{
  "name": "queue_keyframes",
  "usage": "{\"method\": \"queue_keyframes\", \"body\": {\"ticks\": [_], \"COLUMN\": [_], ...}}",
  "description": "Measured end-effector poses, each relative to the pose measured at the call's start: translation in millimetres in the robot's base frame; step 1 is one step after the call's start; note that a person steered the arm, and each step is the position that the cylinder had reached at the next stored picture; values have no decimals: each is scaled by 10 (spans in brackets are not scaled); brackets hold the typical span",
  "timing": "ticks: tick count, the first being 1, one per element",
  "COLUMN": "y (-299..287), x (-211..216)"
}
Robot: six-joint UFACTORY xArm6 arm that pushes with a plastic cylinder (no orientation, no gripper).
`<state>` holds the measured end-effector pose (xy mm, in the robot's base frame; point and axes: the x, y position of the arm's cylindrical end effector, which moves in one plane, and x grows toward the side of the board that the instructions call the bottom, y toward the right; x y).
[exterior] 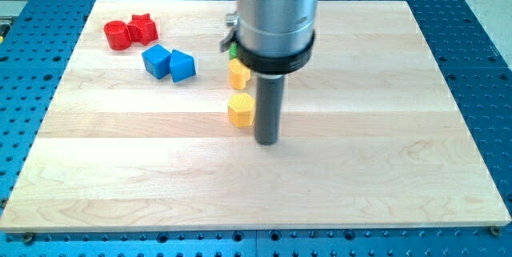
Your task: Push the yellow heart to the top right of the yellow hexagon
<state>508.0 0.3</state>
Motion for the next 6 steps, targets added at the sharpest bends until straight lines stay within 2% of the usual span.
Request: {"method": "queue_keyframes", "body": {"ticks": [2,3,4,5,6], "y": [-218,-843,-874,-394,-335], "x": [-384,-388,-899,-997,-997]}}
